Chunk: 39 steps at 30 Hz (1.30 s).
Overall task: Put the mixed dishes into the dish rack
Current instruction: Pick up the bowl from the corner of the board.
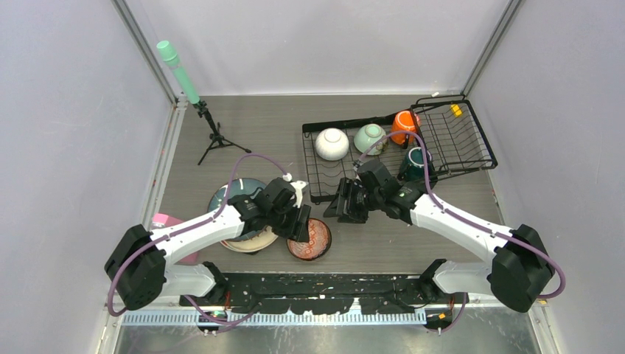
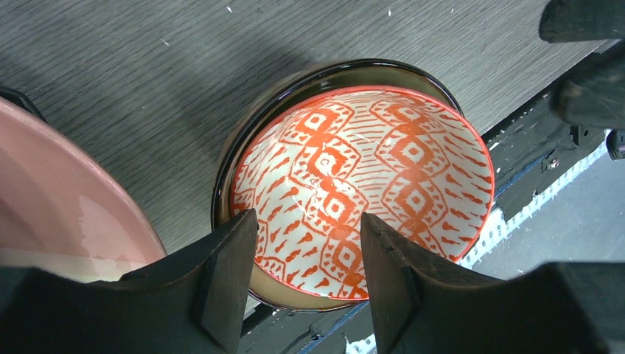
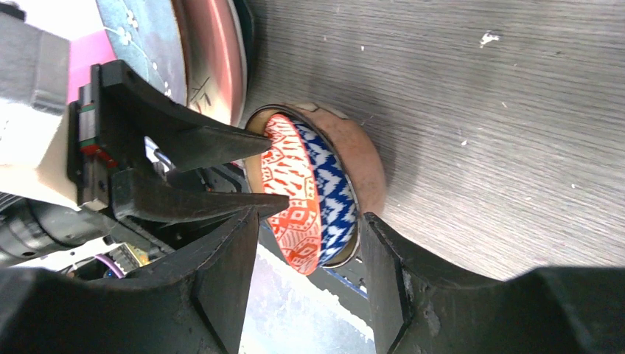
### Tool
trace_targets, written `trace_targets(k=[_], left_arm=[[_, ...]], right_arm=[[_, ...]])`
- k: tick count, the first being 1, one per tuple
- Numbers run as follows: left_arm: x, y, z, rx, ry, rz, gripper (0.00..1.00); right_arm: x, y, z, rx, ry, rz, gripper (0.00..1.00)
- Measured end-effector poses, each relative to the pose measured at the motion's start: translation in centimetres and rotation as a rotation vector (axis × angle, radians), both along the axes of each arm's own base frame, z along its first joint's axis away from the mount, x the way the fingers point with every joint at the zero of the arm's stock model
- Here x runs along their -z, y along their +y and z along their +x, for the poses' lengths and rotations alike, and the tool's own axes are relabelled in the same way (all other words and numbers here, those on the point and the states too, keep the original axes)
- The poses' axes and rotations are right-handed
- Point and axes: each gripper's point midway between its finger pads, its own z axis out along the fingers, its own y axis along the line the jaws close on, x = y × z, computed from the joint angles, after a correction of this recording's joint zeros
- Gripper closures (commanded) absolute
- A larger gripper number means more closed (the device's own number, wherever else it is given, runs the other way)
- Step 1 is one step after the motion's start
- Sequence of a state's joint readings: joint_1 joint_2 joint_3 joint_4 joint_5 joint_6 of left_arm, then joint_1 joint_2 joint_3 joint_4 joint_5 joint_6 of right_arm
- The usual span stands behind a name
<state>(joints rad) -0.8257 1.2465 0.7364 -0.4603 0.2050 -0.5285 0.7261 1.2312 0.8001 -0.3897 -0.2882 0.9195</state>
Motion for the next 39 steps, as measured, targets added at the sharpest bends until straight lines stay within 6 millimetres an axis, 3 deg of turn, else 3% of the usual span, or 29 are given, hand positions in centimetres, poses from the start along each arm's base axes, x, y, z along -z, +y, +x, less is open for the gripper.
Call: trace_targets(k=[7,19,31,39], left_arm=[[-0.1,-0.1,0.0,-0.013,0.006,-0.009,0.44],[0.0,0.0,-0.2,-0.019,0.0,-0.02,0.44],[0.2,0.3,-0.4,-0.036,0.008,-0.024,0.45],[0.0,-0.1,-0.1,-0.039,-0.003,-0.041,0.45]], right_arm=[[-0.9,1.0,-0.6,-0.034,0.016,-0.01,0.49],[2.8,1.2,-2.4,-0.08,0.139,-0.125,0.51],[1.4,1.6,-2.3,-0.101,0.089,-0.178,0.56],[1.7,1.8,-2.8,-0.12,0.099,-0.2,0.59]])
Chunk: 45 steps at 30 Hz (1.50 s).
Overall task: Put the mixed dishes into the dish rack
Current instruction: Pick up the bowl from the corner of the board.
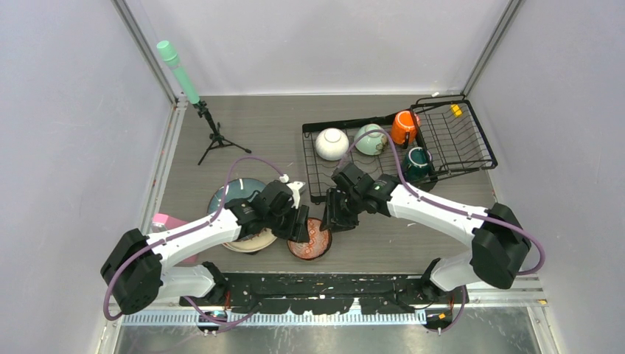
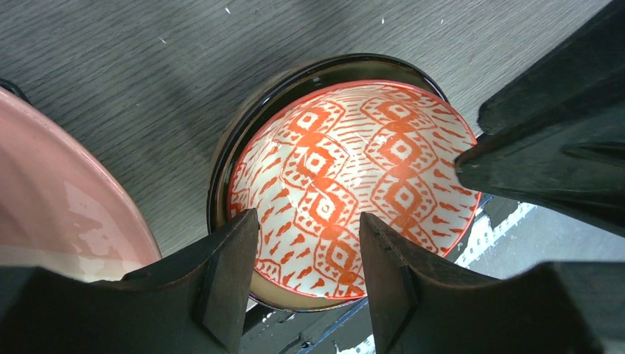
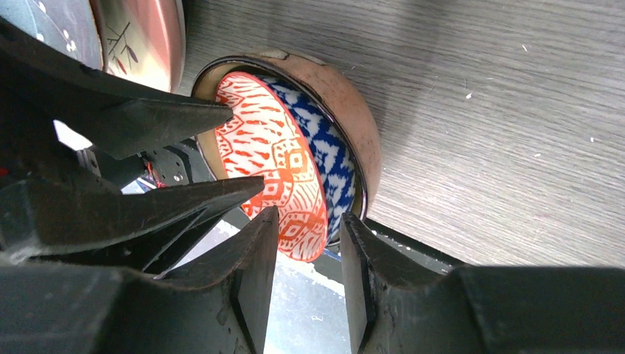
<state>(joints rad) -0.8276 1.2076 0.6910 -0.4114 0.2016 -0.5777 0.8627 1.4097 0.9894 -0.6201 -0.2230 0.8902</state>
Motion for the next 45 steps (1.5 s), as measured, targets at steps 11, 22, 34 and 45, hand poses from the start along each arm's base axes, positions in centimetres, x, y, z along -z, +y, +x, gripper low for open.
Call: trace_targets(k=[11,22,34,45], left_arm=[[-0.1,-0.1,0.0,-0.006,0.003,-0.005,0.46],[-0.2,-0.3,0.1,-0.011,0.001,-0.015,0.46],[-0.4,-0.2,0.1,-0.012,-0.005,-0.018,0.46],[-1.6,-0.1,0.5,-0.028,-0.052,-0.043,0.3]], right_arm=[[2.1,0.2,-0.3,-0.011,0.055,-0.044,0.64],[3.0,-0.1,-0.3,-0.038,0.041,-0.124,0.72],[3.2,-0.7,0.2,-0.048,-0.024,-0.211,0.94],[3.2,-1.0,0.0,-0.066,-0.044,-0.233,0.99]])
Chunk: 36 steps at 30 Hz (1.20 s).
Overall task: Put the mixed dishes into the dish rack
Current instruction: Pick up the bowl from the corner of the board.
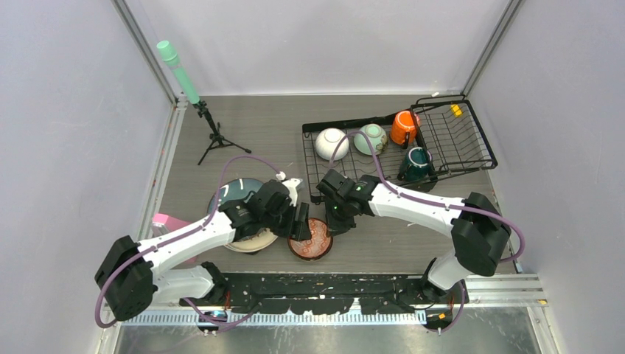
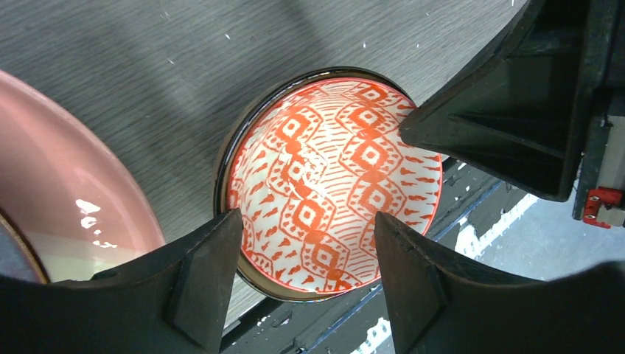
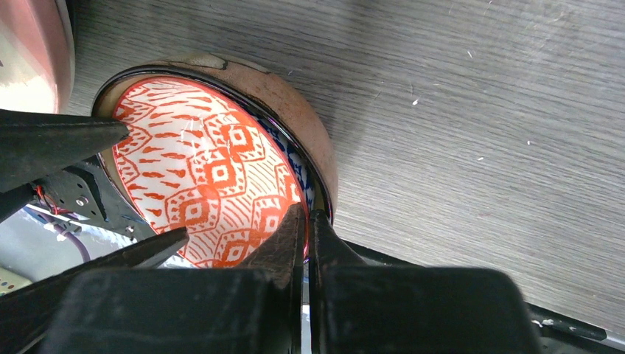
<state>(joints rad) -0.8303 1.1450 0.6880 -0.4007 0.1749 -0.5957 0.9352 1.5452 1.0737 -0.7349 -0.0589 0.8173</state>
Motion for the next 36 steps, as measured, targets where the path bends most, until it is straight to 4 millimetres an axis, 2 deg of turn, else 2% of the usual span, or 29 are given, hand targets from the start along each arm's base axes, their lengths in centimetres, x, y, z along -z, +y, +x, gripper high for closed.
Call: trace_targets(k=[7,13,21,30,36], left_arm=[[-0.9,0.5,0.6,-0.027,-0.047,-0.004,0.25],[-1.1,1.7,1.0,-0.074,-0.083,0.035,0.23],[-1.8,2.2,1.3,-0.098,-0.111,0.03,0.38],[-1.9,2.4,1.7,-0.134,-0.101,0.024,0.46],[-2.1,2.6,2.5,-0.174,-0.093,0.018,0.47]], right_arm=[[-1.0,-0.1,0.4,0.005,-0.039,0.018,1.0],[-2.1,0.0,0.7,0.012,-0.08,0.056,1.0],[-2.8,-0.3,1.2,0.024,-0.118,0.067,1.0],[-3.3,-0.3,1.5,0.033,-0.146,0.074,1.0],[-4.4,-0.2,2.0,0.044,-0.19,0.107,1.0]])
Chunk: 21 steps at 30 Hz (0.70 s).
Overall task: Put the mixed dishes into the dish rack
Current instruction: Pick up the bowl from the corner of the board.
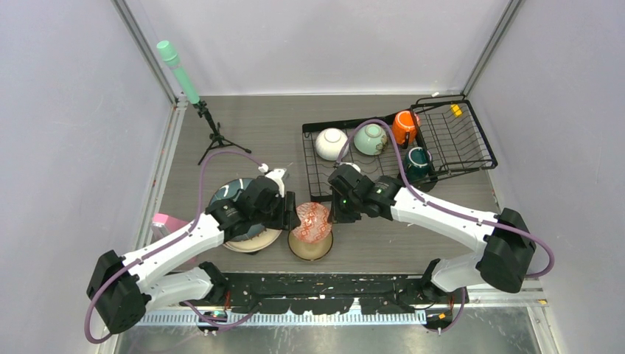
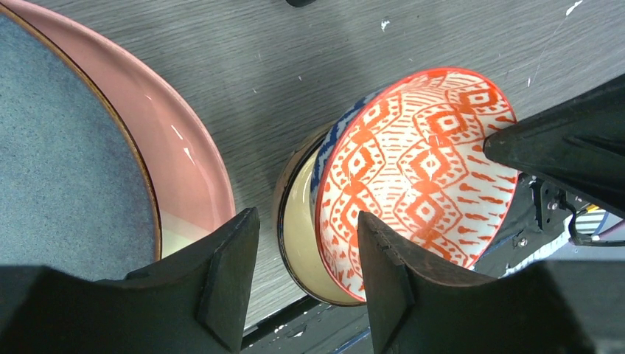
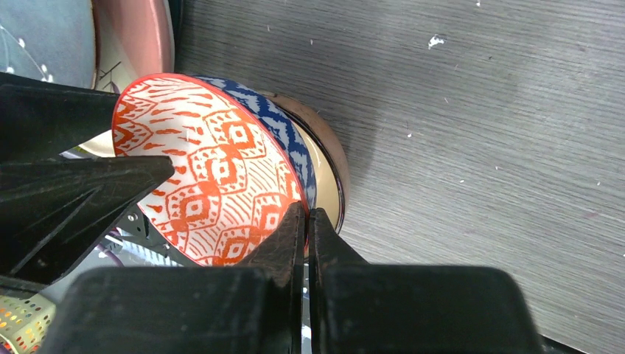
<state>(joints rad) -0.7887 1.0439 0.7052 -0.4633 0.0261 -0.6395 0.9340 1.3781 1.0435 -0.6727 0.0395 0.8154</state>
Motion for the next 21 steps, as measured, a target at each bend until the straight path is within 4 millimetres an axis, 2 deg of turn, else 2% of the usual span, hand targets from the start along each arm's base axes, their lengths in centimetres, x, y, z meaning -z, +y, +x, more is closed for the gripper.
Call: trace_targets(k=[3,11,18,21], left_arm=[[-0.2,-0.1,0.3,-0.012,0.002,-0.006,0.48],[-1.0,-0.4,1.5,-0.039,-0.003,-0.02,0.64],[-1.0,0.1,2.1,-0.079,0.005,-0.029,0.66],[-1.0,0.1,2.1,-0.082,0.005,-0.03,0.71]], right_arm=[[-0.5,0.1,0.1,0.001,-0.014,0.017,1.0],[-0.8,0.5,0.4,0.0,-0.029,0.038,1.0],[-0.9,0.6,0.5,-0.001,-0.034,0.044,1.0],[-0.9,0.7,0.5,-0.001,-0.036,0.047,1.0]])
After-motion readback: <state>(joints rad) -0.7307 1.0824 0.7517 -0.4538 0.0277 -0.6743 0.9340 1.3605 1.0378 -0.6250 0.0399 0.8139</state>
